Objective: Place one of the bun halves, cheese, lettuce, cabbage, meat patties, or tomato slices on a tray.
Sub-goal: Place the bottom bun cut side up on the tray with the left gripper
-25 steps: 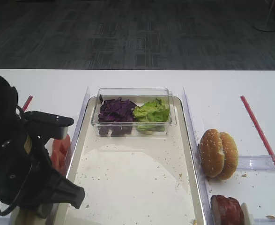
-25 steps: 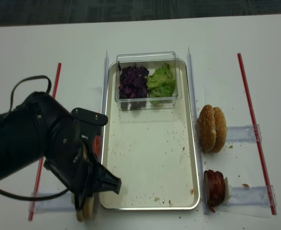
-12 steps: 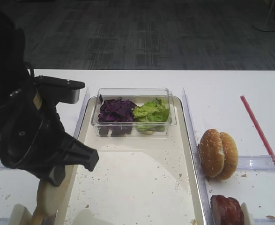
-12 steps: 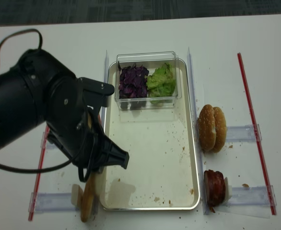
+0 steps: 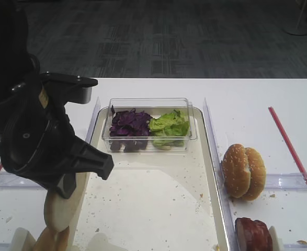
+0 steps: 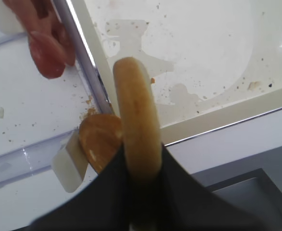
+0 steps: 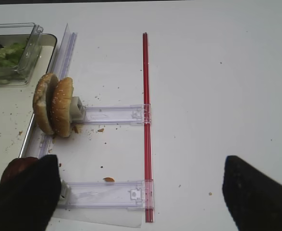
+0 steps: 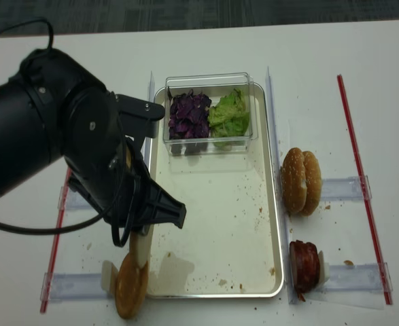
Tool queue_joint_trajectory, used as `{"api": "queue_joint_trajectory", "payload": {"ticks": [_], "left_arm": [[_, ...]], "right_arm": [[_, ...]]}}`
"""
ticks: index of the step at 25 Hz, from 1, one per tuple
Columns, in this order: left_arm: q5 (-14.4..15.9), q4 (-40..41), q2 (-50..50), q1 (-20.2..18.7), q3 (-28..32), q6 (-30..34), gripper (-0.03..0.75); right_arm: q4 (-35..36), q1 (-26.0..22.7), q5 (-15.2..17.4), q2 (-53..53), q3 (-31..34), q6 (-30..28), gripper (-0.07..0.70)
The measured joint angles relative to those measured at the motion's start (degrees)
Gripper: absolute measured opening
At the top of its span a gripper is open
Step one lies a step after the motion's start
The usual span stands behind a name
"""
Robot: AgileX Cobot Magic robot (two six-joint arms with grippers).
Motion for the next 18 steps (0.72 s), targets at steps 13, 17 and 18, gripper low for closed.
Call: {"api": "queue_joint_trajectory", "payload": {"ticks": [13,17,18], "left_arm": [[-9.8,-12.2,0.2,-0.1,0.0,11.6,0.06],[-10.8,-16.2,1.6,0.4,0.0,16.1,0.06],[-10.8,-18.1,2.4,0.7,0.0,17.6,0.06]], "right_arm": [[0.0,0.0,0.0,0.0,0.0,0.0,0.691],[0.0,0.0,0.0,0.0,0.0,0.0,0.692],[0.0,0.0,0.0,0.0,0.0,0.0,0.692]]}}
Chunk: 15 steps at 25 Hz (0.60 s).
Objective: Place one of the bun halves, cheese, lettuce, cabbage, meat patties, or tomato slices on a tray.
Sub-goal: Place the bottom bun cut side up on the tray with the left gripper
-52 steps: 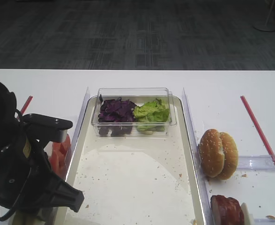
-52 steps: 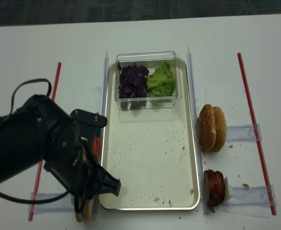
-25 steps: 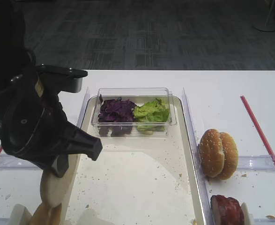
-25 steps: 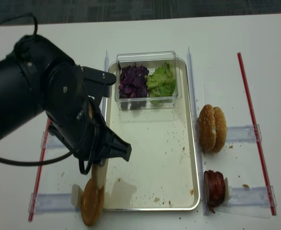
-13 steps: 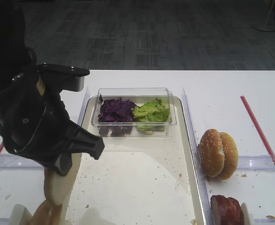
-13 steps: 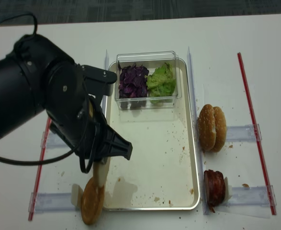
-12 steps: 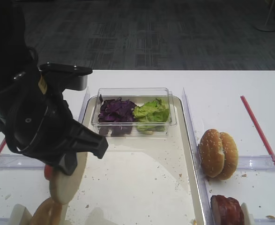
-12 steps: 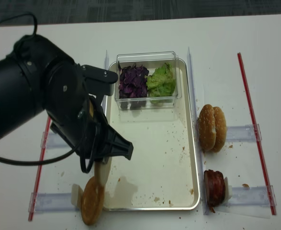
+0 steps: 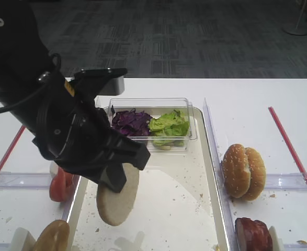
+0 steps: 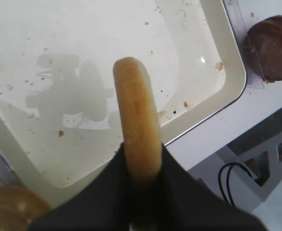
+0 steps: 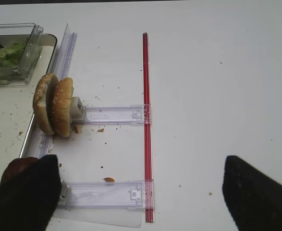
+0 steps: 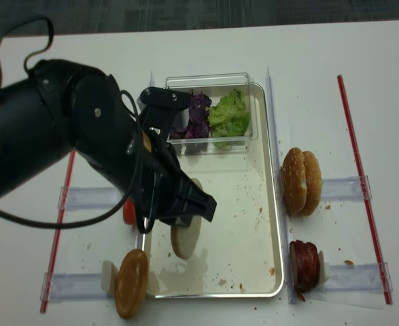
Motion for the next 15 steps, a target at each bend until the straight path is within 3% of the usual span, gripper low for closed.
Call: {"api": "queue_joint_trajectory", "payload": {"ticks": [5,9,15], "left_arm": [[0.5,-12.9,4.2,3.3,0.0,13.3,0.06],[4.6,-23.5,7.6,7.2,0.0,23.0,0.06],[9.9,-30.1,12.6,12.6,-0.1,31.1,0.06]], "right_arm": [[0.0,0.0,0.0,0.0,0.0,0.0,0.692],[0.0,0.0,0.0,0.0,0.0,0.0,0.692],[0.0,0.0,0.0,0.0,0.0,0.0,0.692]]}}
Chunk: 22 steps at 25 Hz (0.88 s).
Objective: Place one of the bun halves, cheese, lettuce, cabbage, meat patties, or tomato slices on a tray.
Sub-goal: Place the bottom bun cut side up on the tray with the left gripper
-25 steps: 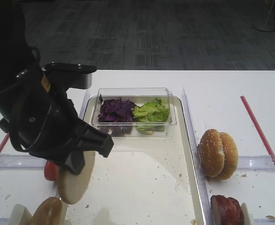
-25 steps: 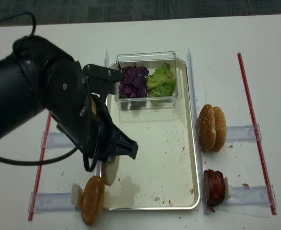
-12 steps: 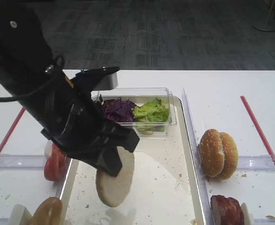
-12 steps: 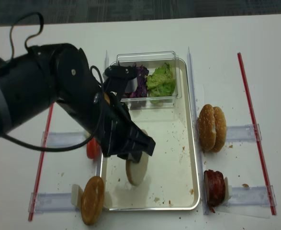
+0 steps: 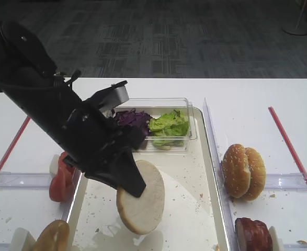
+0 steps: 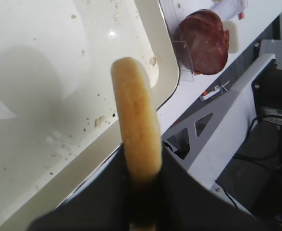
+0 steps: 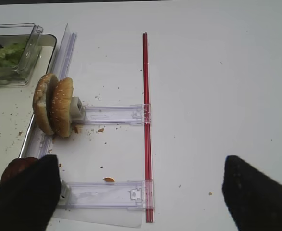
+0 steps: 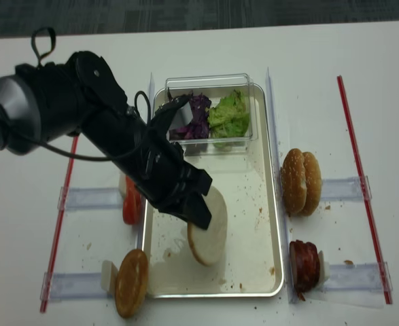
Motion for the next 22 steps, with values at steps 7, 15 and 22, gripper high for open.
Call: {"api": "queue_joint_trajectory", "payload": {"ticks": [7,15,22], "left_arm": [[3.3,-7.2,6.3,2.9,-1.2,8.4,0.059],[3.3,-7.6,12.8,5.5,-4.6,10.5,0.059],[3.3,-7.8,15.8,6.1,-5.6,10.9,0.059]], "right_arm": [[0.0,0.0,-0.1,0.0,0.0,0.0,0.692],[0.0,0.0,-0.1,0.0,0.0,0.0,0.691],[0.0,0.0,-0.1,0.0,0.0,0.0,0.691]]}}
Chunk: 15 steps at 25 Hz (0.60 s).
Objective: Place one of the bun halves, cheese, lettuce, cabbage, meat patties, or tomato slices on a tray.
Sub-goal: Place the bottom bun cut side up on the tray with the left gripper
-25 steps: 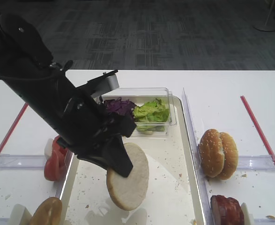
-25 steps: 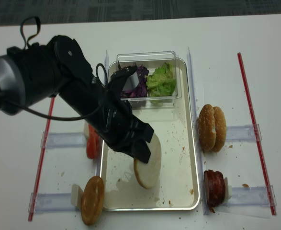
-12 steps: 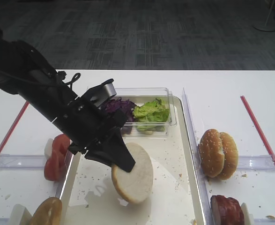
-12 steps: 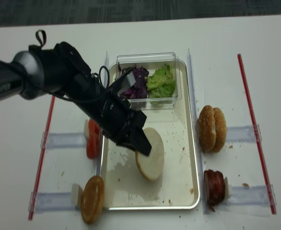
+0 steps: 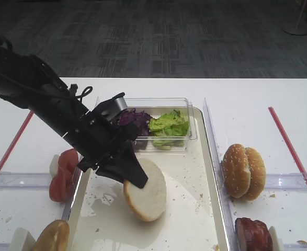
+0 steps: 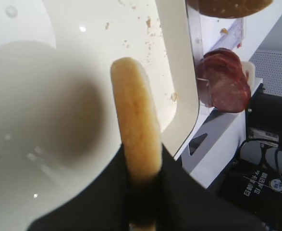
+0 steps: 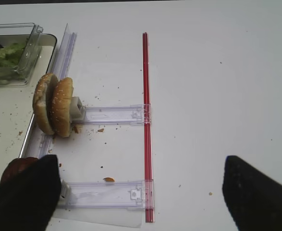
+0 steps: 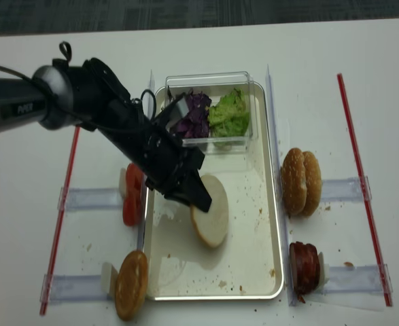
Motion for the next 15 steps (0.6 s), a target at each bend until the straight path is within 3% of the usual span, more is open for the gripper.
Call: {"api": "queue_joint_trajectory", "payload": {"ticks": [7,15], "left_arm": [[-0.2,-0.5,2.2,0.0,-0.1,1.0,0.059],[-3.7,-1.4,2.3,0.0,-0.1,1.1,0.059]], "right_arm": [[0.0,0.0,0.0,0.0,0.0,0.0,0.692],[0.0,0.0,0.0,0.0,0.0,0.0,0.691]]}}
